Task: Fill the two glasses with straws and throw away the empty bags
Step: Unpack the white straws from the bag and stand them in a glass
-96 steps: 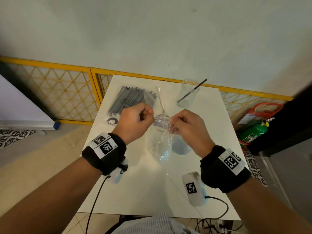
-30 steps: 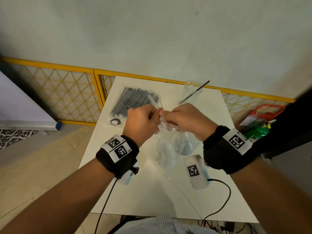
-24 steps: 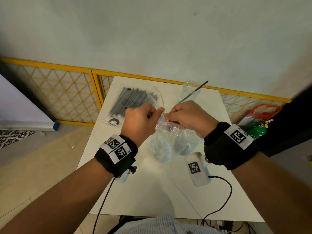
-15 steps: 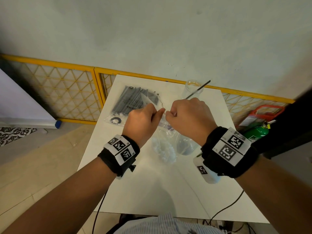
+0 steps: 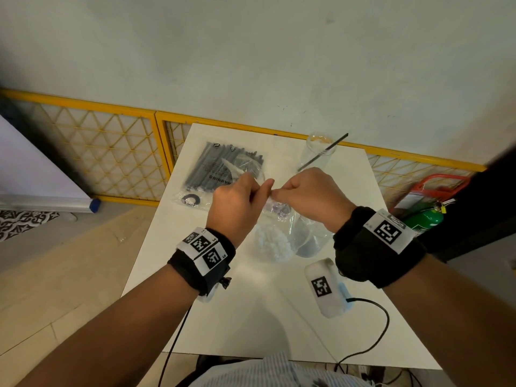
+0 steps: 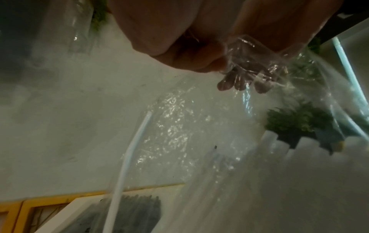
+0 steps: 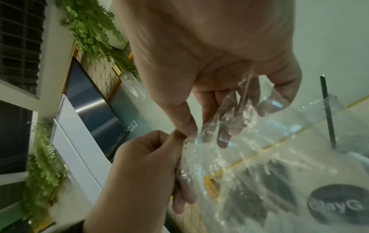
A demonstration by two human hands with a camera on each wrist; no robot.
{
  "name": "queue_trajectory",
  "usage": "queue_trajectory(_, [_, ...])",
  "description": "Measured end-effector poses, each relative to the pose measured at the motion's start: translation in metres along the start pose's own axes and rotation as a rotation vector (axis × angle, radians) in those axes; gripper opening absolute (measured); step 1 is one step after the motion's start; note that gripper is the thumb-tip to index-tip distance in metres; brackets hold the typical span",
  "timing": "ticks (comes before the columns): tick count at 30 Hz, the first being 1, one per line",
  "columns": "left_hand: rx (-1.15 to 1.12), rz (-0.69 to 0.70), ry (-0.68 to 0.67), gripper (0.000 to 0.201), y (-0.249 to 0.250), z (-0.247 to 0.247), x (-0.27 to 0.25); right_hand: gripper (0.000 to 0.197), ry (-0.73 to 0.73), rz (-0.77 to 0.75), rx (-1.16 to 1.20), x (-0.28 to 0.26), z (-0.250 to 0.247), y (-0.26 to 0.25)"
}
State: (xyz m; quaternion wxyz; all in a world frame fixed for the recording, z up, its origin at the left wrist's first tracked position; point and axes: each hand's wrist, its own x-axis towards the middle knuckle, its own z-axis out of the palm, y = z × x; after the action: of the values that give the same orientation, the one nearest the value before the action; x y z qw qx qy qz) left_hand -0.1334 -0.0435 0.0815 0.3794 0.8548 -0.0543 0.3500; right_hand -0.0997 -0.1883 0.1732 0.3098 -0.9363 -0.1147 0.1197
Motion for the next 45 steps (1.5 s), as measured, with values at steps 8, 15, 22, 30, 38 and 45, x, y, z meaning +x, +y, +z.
queue_trajectory(8, [-0.003,-0.034,0.030,0.047,0.000,0.002,0.002,0.040,-0.077,0.121,0.236,0.001,0.002,-0.006])
queue_trajectory(15, [-0.037,-0.074,0.024,0.046,0.002,-0.003,0.001,0.035,-0.097,0.207,0.353,0.002,-0.003,-0.005])
queue_trajectory(22, [0.199,0.140,-0.017,0.044,-0.003,-0.015,0.004,0.025,-0.079,0.037,0.130,0.002,-0.001,-0.006])
queue_trajectory(30, [-0.099,-0.111,-0.008,0.030,-0.016,-0.022,-0.014,0.029,-0.239,-0.131,0.086,-0.018,0.011,0.011])
queue_trajectory(38, [-0.206,-0.442,-0.004,0.032,-0.004,-0.036,0.004,0.015,0.083,-0.117,0.072,-0.031,0.026,0.004])
queue_trajectory(45, [-0.016,-0.520,-0.403,0.039,0.013,-0.051,0.032,0.019,0.200,-0.272,0.260,-0.049,0.047,-0.002])
